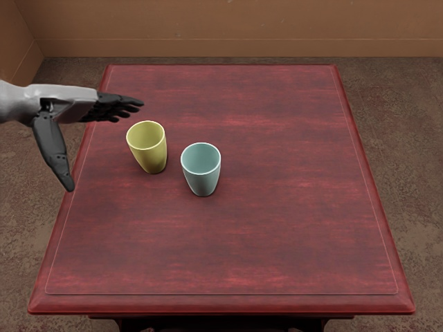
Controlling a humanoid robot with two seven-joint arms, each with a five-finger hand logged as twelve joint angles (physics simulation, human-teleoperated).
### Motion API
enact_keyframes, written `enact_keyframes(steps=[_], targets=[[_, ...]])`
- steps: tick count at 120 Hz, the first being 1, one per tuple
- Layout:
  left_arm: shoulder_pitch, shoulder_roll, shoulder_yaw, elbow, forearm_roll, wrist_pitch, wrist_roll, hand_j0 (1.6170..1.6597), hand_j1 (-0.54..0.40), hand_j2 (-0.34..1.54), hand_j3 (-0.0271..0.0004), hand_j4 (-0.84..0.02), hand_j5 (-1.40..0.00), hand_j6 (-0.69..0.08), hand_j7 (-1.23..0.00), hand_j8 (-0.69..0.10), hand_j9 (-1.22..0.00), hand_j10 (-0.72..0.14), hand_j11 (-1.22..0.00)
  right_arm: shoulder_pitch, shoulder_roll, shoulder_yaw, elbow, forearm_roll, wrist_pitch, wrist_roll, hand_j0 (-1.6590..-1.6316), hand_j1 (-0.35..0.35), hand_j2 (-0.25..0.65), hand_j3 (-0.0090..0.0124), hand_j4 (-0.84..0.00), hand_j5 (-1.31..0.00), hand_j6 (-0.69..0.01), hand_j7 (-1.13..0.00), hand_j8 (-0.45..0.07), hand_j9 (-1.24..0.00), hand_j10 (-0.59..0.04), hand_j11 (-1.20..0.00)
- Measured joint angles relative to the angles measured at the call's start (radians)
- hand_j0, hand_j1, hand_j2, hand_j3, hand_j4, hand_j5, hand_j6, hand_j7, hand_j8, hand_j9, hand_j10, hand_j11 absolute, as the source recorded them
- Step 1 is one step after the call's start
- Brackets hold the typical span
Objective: Pick up cup and place in cup with left hand
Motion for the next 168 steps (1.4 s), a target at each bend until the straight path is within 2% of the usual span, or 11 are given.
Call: enact_keyframes(steps=[15, 25, 36, 46, 53, 69, 79, 89, 104, 133, 168], targets=[[0.000, 0.024, -0.010, -0.010, 0.000, 0.000, -0.001, 1.6580, 0.349, 0.00, 0.0000, -0.006, 0.00, -0.007, 0.00, -0.007, 0.00, -0.005, 0.00, -0.002, 0.000, 0.004, -0.001, 0.000, -0.002, 0.000, -1.6581, -0.320, -0.005, 0.0000, -0.024, -0.03, -0.024, -0.03, -0.024, -0.03, -0.024, -0.03], [-0.016, -0.055, -0.013, 0.005, -0.001, 0.005, 0.014, 1.6580, 0.349, 0.00, 0.0000, -0.006, 0.00, -0.007, 0.00, -0.007, 0.00, -0.005, 0.00, 0.001, 0.000, 0.003, -0.001, 0.000, -0.002, 0.002, -1.6581, -0.320, -0.005, 0.0000, -0.024, -0.03, -0.024, -0.03, -0.024, -0.03, -0.024, -0.03], [-0.067, -0.147, -0.014, 0.027, 0.005, 0.029, 0.136, 1.6580, 0.349, 0.00, 0.0000, -0.005, 0.00, -0.006, 0.00, -0.006, 0.00, -0.005, 0.00, 0.012, 0.000, 0.002, -0.001, 0.000, -0.002, 0.005, -1.6581, -0.320, -0.005, 0.0000, -0.024, -0.03, -0.024, -0.03, -0.024, -0.03, -0.024, -0.03], [-0.084, -0.297, -0.014, 0.046, 0.061, 0.096, 0.240, 1.6580, 0.349, 0.00, 0.0000, -0.005, 0.00, -0.006, 0.00, -0.006, 0.00, -0.004, 0.00, 0.020, 0.000, 0.000, -0.001, 0.000, -0.002, 0.007, -1.6581, -0.320, -0.005, 0.0000, -0.024, -0.03, -0.024, -0.03, -0.024, -0.03, -0.024, -0.03], [-0.088, -0.346, -0.014, 0.054, 0.096, 0.150, 0.319, 1.6580, 0.349, 0.00, 0.0000, -0.004, 0.00, -0.005, 0.00, -0.005, 0.00, -0.004, 0.00, 0.025, 0.000, 0.000, -0.001, 0.000, -0.002, 0.008, -1.6581, -0.320, -0.005, 0.0000, -0.024, -0.03, -0.024, -0.03, -0.024, -0.03, -0.024, -0.03], [-0.083, -0.485, -0.010, 0.062, 0.187, 0.266, 0.457, 1.6580, 0.349, 0.00, 0.0000, -0.004, 0.00, -0.005, 0.00, -0.004, 0.00, -0.003, 0.00, 0.031, 0.000, -0.001, -0.001, 0.000, -0.002, 0.009, -1.6581, -0.320, -0.005, 0.0000, -0.024, -0.03, -0.024, -0.03, -0.024, -0.03, -0.024, -0.03], [-0.073, -0.553, -0.006, 0.061, 0.274, 0.334, 0.506, 1.6581, 0.349, 0.00, 0.0000, -0.003, 0.00, -0.004, 0.00, -0.004, 0.00, -0.003, 0.00, 0.034, 0.000, 0.000, -0.001, 0.000, -0.002, 0.010, -1.6581, -0.320, -0.005, 0.0000, -0.024, -0.03, -0.024, -0.03, -0.024, -0.03, -0.024, -0.03], [-0.071, -0.582, -0.003, 0.060, 0.364, 0.371, 0.527, 1.6581, 0.349, 0.00, 0.0000, -0.003, 0.00, -0.004, 0.00, -0.004, 0.00, -0.003, 0.00, 0.039, 0.000, 0.001, -0.001, 0.000, -0.002, 0.010, -1.6581, -0.320, -0.005, 0.0000, -0.024, -0.03, -0.024, -0.03, -0.024, -0.03, -0.024, -0.03], [-0.044, -0.689, -0.001, 0.056, 0.463, 0.390, 0.540, 1.6581, 0.349, 0.00, 0.0000, -0.003, 0.00, -0.003, 0.00, -0.003, 0.00, -0.002, 0.00, 0.045, 0.000, 0.000, -0.001, 0.000, -0.002, 0.009, -1.6581, -0.320, -0.005, 0.0000, -0.024, -0.03, -0.024, -0.03, -0.024, -0.03, -0.024, -0.03], [-0.041, -0.722, 0.041, 0.035, 0.534, 0.366, 0.545, 1.6581, 0.349, 0.00, 0.0000, -0.002, 0.00, -0.003, 0.00, -0.003, 0.00, -0.002, 0.00, 0.029, 0.000, 0.001, 0.000, 0.000, -0.002, 0.001, -1.6581, -0.320, -0.005, 0.0000, -0.024, -0.03, -0.024, -0.03, -0.024, -0.03, -0.024, -0.03], [-0.005, -0.747, 0.040, 0.033, 0.537, 0.370, 0.545, 1.6581, 0.317, 0.01, 0.0000, -0.029, -0.04, -0.030, -0.04, -0.029, -0.04, -0.029, -0.04, 0.023, 0.000, 0.000, 0.000, 0.000, -0.002, 0.000, -1.6581, -0.320, -0.005, 0.0000, -0.024, -0.03, -0.024, -0.03, -0.024, -0.03, -0.024, -0.03]])
